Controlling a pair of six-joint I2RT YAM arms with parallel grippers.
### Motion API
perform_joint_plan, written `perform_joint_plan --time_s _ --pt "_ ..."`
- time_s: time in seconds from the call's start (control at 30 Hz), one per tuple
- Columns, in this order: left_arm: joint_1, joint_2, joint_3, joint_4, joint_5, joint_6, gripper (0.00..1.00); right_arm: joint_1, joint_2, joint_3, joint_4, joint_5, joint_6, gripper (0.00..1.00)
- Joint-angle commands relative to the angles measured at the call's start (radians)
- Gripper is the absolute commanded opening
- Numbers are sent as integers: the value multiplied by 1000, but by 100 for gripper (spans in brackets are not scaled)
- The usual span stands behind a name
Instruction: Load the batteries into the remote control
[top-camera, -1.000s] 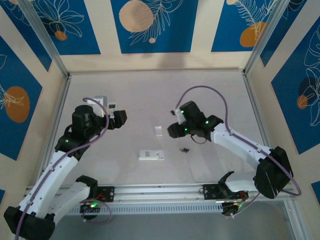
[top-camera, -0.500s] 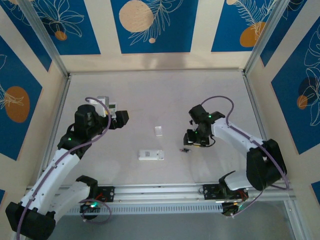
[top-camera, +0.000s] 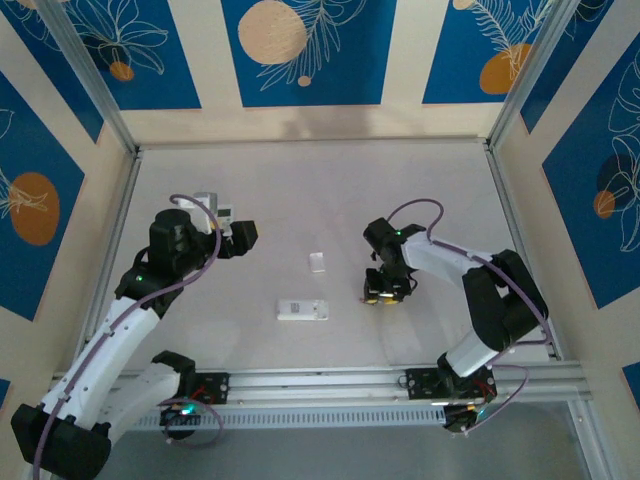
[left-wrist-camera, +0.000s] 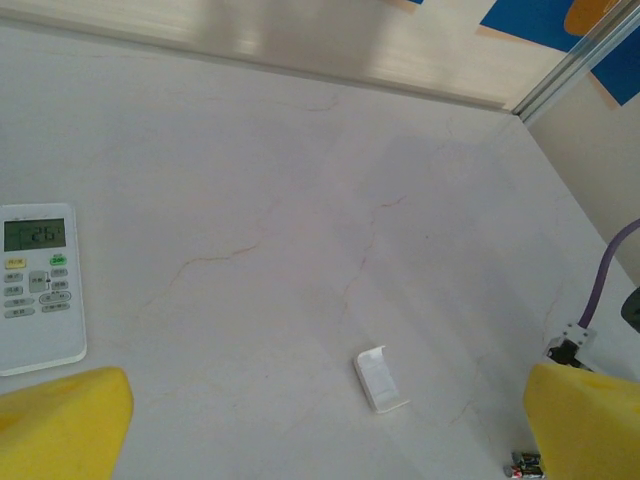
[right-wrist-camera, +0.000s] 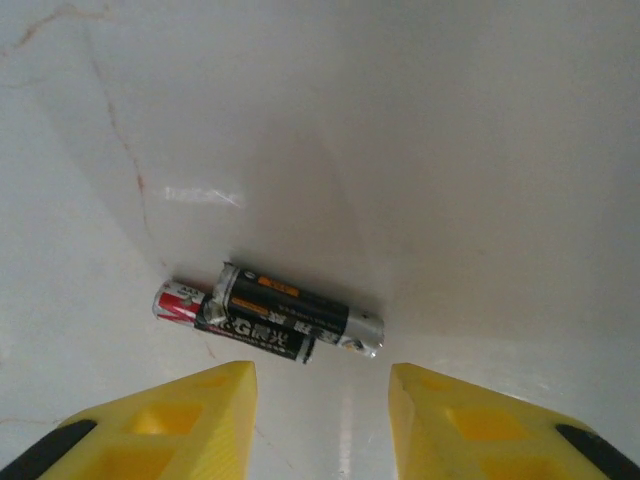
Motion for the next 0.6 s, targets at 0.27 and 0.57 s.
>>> perform_joint_plan --time_s 0.27,0.57 --pt "-4 -5 -13 -1 13 -3 100 23 110 83 -31 62 -51 40" --pt "-4 1 -16 7 13 -3 100 16 128 81 -52 127 -24 37"
